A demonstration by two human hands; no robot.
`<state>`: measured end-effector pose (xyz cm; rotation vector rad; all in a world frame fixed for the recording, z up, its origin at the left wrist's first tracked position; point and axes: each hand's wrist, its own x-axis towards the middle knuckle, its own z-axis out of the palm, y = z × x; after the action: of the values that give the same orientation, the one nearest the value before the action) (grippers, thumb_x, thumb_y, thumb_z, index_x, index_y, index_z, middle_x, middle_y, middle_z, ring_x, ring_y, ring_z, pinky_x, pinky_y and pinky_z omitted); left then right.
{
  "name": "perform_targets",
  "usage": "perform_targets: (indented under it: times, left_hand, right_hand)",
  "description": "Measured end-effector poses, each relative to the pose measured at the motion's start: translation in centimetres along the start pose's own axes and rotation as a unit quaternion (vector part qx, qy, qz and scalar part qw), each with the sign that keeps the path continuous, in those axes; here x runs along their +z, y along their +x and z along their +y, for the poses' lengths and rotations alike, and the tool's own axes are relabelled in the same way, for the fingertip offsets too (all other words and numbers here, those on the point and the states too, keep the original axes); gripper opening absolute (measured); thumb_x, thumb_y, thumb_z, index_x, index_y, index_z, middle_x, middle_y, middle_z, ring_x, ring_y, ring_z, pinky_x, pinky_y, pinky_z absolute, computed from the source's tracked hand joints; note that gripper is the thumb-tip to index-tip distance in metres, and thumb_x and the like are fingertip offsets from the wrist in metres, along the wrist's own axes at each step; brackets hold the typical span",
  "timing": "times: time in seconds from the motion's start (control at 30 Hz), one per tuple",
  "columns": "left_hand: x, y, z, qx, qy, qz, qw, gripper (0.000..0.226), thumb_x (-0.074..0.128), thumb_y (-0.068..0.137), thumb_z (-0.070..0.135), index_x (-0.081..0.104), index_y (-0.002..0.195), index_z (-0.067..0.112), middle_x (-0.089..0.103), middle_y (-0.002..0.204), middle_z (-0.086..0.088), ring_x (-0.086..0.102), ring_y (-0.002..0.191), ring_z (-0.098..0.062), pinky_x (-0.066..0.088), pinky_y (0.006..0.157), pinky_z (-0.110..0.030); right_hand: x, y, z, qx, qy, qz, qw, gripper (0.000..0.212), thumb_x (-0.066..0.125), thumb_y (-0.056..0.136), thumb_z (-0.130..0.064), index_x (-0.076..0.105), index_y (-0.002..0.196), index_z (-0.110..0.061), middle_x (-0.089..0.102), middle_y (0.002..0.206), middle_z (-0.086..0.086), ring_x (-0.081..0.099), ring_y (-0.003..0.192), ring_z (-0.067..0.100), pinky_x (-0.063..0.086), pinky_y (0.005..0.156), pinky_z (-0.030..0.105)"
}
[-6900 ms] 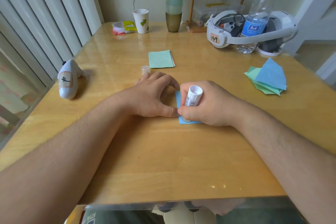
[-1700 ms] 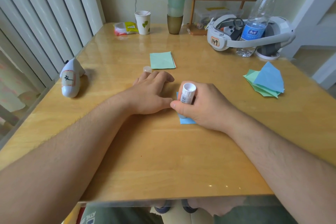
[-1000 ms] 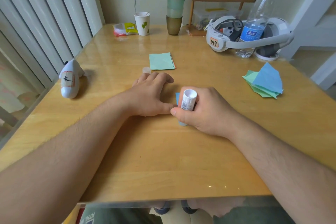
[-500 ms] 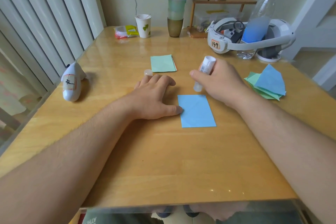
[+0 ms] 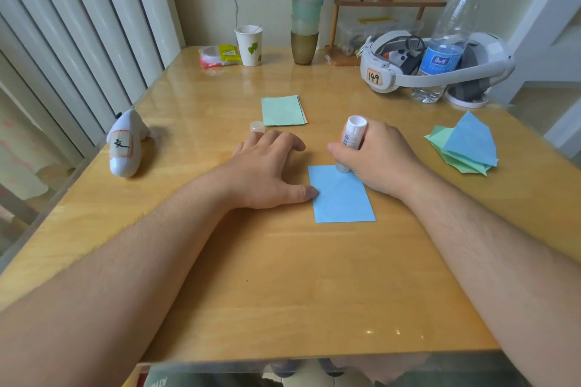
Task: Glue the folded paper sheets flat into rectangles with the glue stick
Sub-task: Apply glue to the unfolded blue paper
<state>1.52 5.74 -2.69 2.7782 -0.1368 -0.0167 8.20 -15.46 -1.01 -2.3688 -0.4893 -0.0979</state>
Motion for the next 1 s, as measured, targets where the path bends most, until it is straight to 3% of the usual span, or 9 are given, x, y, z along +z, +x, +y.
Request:
perform_targets:
  times: [0.07,0.13,0.37,0.6,0.73,0.83,1.0]
  left_hand:
    - [0.0,0.0,0.0,0.002,-0.002,0.002,1.0,0.08,0.057,0.069,0.083,0.036,0.136,0.044,0.037,0.142,0.015,0.027,0.135,-0.017,0.027,0.115,-0.041]
    - [0.0,0.0,0.0,0.005,-0.003,0.006,1.0,0.075,0.063,0.076,0.078,0.036,0.137,0.044,0.037,0.143,0.014,0.027,0.135,-0.017,0.027,0.116,-0.042]
    - [0.0,0.1,0.0,0.007,0.0,0.012,1.0,0.073,0.067,0.08,0.074,0.037,0.138,0.043,0.036,0.141,0.014,0.027,0.134,-0.017,0.027,0.115,-0.04]
    - [0.0,0.1,0.0,0.005,-0.002,0.005,1.0,0.077,0.06,0.072,0.08,0.035,0.136,0.045,0.036,0.142,0.015,0.028,0.134,-0.017,0.028,0.115,-0.041]
    - [-0.1,0.0,0.1,0.003,-0.002,0.009,1.0,0.073,0.067,0.078,0.074,0.036,0.137,0.044,0.036,0.14,0.015,0.028,0.134,-0.017,0.027,0.116,-0.04]
    - [-0.1,-0.1,0.2,0.004,0.0,0.007,1.0,0.073,0.067,0.079,0.073,0.037,0.138,0.043,0.036,0.142,0.014,0.028,0.135,-0.017,0.027,0.116,-0.04]
    - [-0.3,-0.2,0.2,0.002,-0.001,-0.004,1.0,0.076,0.062,0.074,0.078,0.037,0.136,0.044,0.037,0.14,0.015,0.029,0.134,-0.018,0.027,0.117,-0.041]
  right_hand:
    - [-0.3,-0.1,0.2,0.002,-0.004,0.003,1.0,0.035,0.07,0.09,-0.041,0.062,0.092,-0.006,0.069,0.082,0.007,0.06,0.065,0.001,0.046,0.06,0.033]
    - [-0.4,-0.2,0.4,0.006,-0.005,0.003,1.0,0.035,0.07,0.091,-0.04,0.062,0.092,-0.005,0.069,0.081,0.006,0.058,0.059,-0.007,0.041,0.057,0.029]
    - [-0.5,-0.4,0.6,0.0,-0.003,0.07,0.998,0.035,0.069,0.09,-0.04,0.056,0.084,-0.008,0.064,0.074,0.004,0.056,0.074,0.022,0.044,0.062,0.031]
    - [0.1,-0.9,-0.4,-0.042,0.047,0.091,0.994,0.035,0.071,0.089,-0.041,0.057,0.081,-0.009,0.065,0.07,0.003,0.057,0.072,0.018,0.045,0.063,0.029]
    - [0.5,-1.1,-0.5,-0.057,0.064,0.051,0.995,0.036,0.073,0.088,-0.042,0.057,0.08,-0.01,0.065,0.069,0.006,0.058,0.07,0.021,0.048,0.064,0.037]
    - [0.8,-1.3,-0.3,-0.061,0.058,0.004,0.996,0.033,0.074,0.085,-0.041,0.057,0.078,-0.014,0.064,0.067,-0.001,0.057,0.066,0.019,0.049,0.061,0.036]
    - [0.5,-1.0,0.4,-0.05,0.043,-0.021,0.998,0.037,0.074,0.085,-0.044,0.056,0.082,-0.012,0.064,0.071,0.005,0.05,0.062,0.015,0.049,0.061,0.038]
